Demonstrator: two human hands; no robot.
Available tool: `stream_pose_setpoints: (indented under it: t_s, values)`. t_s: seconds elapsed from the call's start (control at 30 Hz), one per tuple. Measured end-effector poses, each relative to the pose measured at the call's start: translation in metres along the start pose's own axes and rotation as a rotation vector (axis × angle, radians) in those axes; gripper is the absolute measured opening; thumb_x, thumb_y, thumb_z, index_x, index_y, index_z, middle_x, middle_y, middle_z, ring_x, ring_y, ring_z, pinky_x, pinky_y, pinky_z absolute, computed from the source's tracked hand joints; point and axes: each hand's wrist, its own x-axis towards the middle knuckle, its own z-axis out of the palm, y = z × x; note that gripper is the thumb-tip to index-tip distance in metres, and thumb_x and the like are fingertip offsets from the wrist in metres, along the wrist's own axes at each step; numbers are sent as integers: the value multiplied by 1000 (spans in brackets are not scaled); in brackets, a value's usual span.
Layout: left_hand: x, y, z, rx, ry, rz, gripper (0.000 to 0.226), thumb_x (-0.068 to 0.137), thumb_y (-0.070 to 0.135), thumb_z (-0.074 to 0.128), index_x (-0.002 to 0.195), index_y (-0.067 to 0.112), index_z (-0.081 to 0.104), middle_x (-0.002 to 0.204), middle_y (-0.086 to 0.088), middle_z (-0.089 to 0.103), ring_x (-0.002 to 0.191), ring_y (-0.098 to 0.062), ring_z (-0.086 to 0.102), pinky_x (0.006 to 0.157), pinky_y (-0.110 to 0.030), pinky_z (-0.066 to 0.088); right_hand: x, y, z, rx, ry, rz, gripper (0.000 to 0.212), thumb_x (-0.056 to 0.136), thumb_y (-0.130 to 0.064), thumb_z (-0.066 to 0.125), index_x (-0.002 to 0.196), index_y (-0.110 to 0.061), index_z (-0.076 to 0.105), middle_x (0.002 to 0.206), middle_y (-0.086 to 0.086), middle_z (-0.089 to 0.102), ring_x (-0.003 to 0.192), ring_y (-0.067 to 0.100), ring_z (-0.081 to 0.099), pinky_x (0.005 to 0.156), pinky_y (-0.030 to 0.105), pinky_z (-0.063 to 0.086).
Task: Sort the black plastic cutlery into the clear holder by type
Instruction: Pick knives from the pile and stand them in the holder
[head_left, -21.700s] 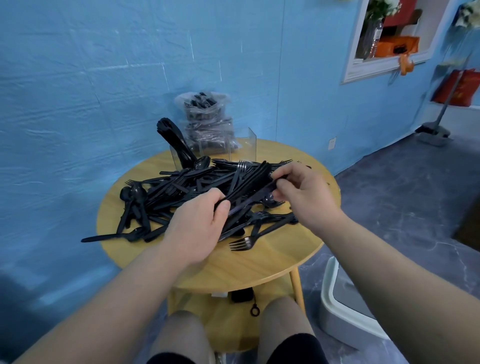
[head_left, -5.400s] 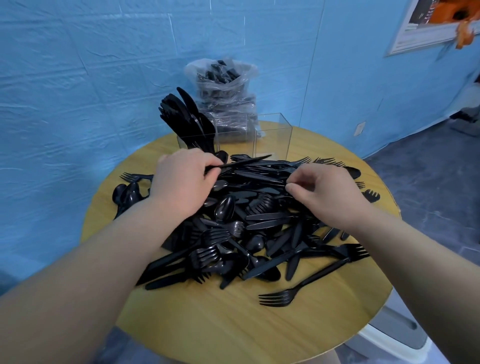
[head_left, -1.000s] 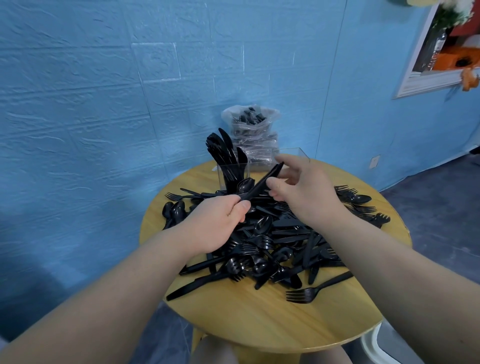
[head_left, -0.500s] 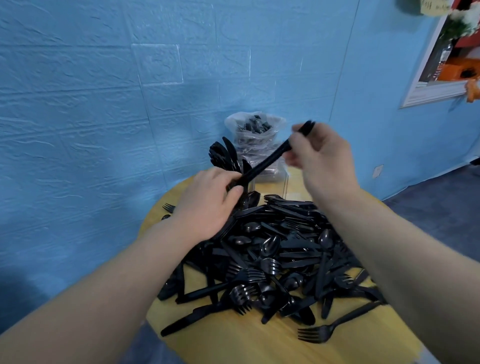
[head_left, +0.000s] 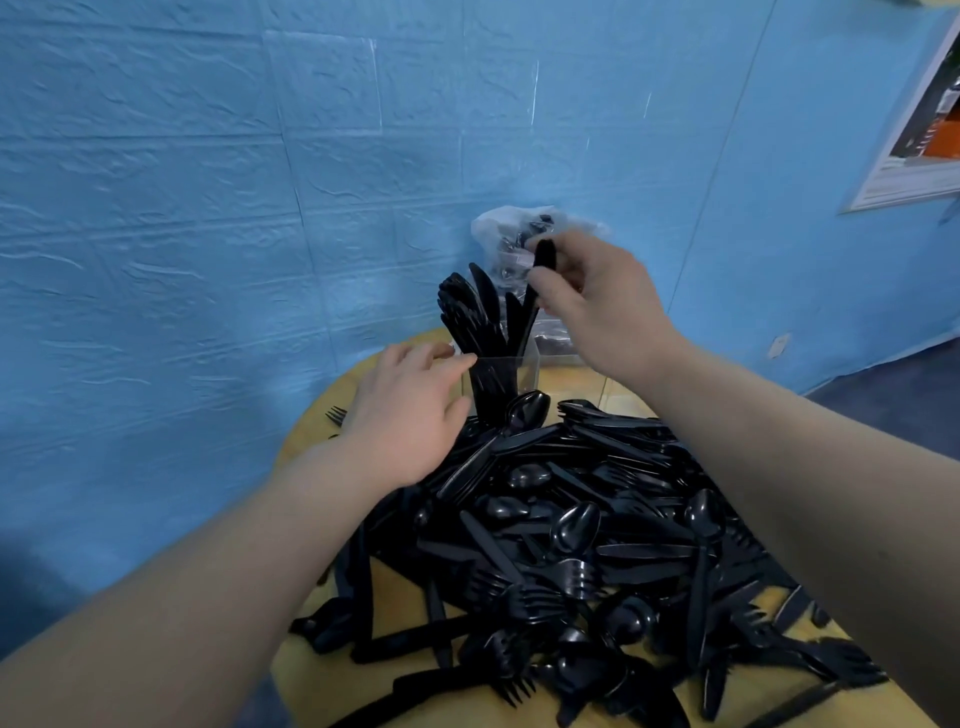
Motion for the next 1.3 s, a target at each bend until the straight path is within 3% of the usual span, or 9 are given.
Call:
stream_pose_setpoints:
  t_s: [0.13, 0.23, 0.37, 0.53, 0.77, 0.9, 1.03, 1.23, 1.3]
  values:
    - [0, -2, 4, -2, 22, 16, 50, 98, 37, 39, 147, 34, 29, 146, 10, 36, 132, -21, 25, 108, -40, 31, -5, 17, 17, -249, -202, -32, 35, 95, -21, 55, 128, -13, 56, 110, 3, 59, 99, 19, 57, 89, 21, 37]
    - [0, -3, 6, -17, 43, 21, 50, 98, 36, 41, 147, 34, 30, 147, 13, 35, 131, -20, 27, 107, -40, 32, -9, 22, 22, -318, -222, -13, 53, 91, -23, 60, 140, -13, 44, 130, 6, 54, 112, 21, 54, 96, 26, 36]
    - [1, -4, 9, -38, 77, 35, 49, 98, 33, 42, 146, 33, 33, 147, 15, 36, 129, -19, 29, 106, -38, 33, -7, 21, 28, -284, -331, 40, 45, 89, -18, 61, 133, -21, 51, 104, -11, 62, 91, 10, 58, 76, 17, 34]
    - [2, -4, 9, -47, 78, 30, 48, 98, 32, 41, 145, 32, 34, 147, 14, 37, 129, -20, 30, 107, -36, 31, -2, 20, 35, -388, -296, -10, 28, 92, -24, 58, 119, -17, 64, 96, -1, 65, 86, 15, 56, 68, 22, 33]
    - [-18, -5, 8, -90, 58, -4, 46, 96, 31, 48, 141, 32, 41, 142, 11, 42, 131, -17, 32, 108, -34, 29, -29, 20, 9, -497, -260, 10, 64, 86, -32, 67, 142, -19, 40, 134, 4, 48, 117, 22, 50, 96, 28, 36]
    - [-43, 0, 10, -101, 55, -18, 31, 96, 33, 50, 125, 33, 58, 122, 13, 55, 116, -15, 40, 94, -27, 32, -64, 28, -17, -483, -243, 64, 48, 89, -24, 63, 134, -21, 50, 126, 0, 55, 97, 15, 55, 86, 24, 36]
    - [-74, 22, 8, -161, 99, 18, 26, 95, 33, 51, 117, 31, 65, 117, 16, 59, 112, -12, 42, 87, -19, 25, -103, 33, -36, -386, -201, 170, 31, 88, -20, 63, 120, -22, 61, 102, -7, 66, 78, 8, 54, 76, 20, 38]
    - [-124, 67, 24, -67, 59, 133, 50, 90, 54, 33, 124, 30, 61, 126, 14, 57, 120, -14, 42, 95, -35, 37, -166, 34, -67, -398, -157, 201, 18, 90, -18, 61, 106, -20, 69, 88, -10, 65, 74, -3, 53, 71, 12, 39]
    - [-131, 80, 31, -6, 29, 118, 57, 88, 57, 29, 129, 29, 57, 132, 11, 54, 123, -17, 43, 95, -38, 39, -181, 40, -73, -444, -138, 207, 18, 90, -19, 61, 106, -20, 70, 87, -13, 60, 77, 2, 54, 71, 17, 39]
